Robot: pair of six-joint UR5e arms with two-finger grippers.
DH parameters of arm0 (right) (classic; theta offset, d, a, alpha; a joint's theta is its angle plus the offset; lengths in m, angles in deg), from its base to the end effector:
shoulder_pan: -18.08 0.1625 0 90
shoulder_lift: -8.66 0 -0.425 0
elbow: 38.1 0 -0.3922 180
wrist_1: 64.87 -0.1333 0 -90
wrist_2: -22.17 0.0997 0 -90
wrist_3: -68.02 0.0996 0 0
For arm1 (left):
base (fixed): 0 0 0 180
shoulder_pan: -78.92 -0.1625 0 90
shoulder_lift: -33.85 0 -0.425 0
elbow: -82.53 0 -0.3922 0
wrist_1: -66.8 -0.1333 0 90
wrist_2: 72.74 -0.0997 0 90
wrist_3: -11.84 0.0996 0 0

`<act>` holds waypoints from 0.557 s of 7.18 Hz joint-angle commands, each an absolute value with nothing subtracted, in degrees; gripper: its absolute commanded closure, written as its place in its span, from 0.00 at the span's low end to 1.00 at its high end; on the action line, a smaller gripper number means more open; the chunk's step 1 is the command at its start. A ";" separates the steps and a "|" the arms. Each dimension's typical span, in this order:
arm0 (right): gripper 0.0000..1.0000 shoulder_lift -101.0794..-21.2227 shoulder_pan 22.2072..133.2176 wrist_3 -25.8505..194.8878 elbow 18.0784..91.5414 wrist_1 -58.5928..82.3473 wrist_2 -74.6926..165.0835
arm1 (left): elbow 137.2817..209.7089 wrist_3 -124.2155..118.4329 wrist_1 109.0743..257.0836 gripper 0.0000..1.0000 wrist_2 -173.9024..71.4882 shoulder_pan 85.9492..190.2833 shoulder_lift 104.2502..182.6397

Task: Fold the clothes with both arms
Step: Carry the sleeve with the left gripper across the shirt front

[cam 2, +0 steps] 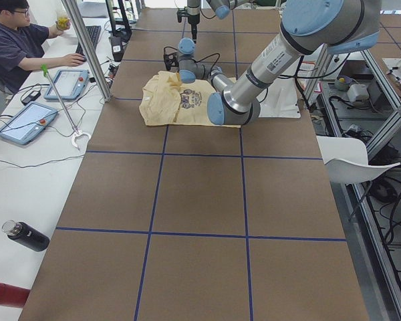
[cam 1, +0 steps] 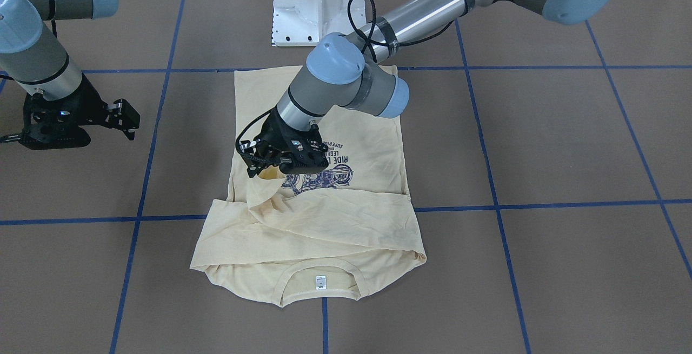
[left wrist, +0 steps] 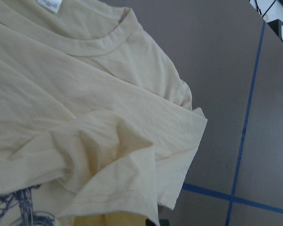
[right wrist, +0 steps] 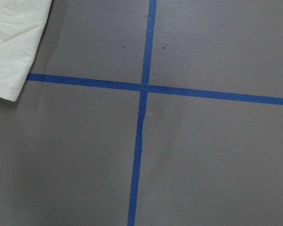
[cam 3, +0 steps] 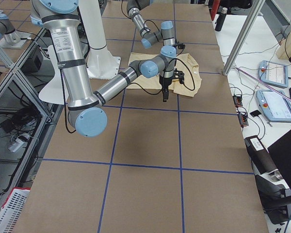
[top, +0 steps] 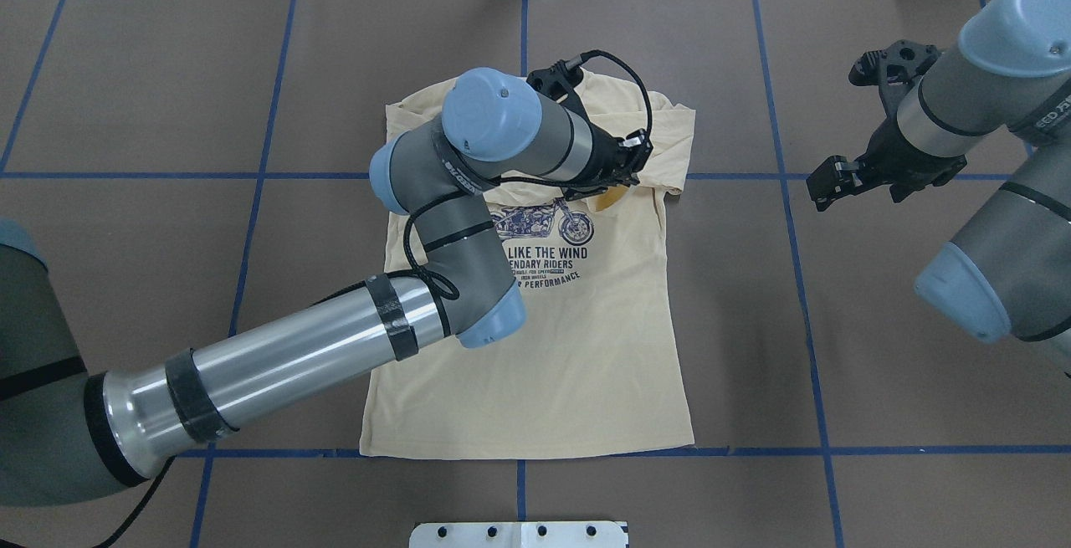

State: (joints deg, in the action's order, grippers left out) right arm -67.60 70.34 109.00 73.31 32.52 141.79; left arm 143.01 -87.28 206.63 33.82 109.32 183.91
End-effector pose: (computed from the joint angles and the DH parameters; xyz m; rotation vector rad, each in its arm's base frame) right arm -0.2703 -0.4865 0.3797 0.0448 -0.6918 -0.0709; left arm 0.6515 -0.5039 0.0930 0.0214 1.4196 -0.3684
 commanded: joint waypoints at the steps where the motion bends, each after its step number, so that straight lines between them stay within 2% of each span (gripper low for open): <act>1: 0.00 -67.54 70.29 109.15 73.09 32.51 141.79 | 142.91 -87.48 207.07 1.00 30.98 105.04 185.19; 4: 0.00 -67.46 70.29 109.41 73.08 32.51 141.79 | 142.82 -87.57 207.07 1.00 30.44 104.50 184.94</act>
State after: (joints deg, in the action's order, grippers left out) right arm -67.49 70.29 109.35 73.09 32.51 141.79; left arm 142.88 -87.60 207.06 30.63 104.58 185.21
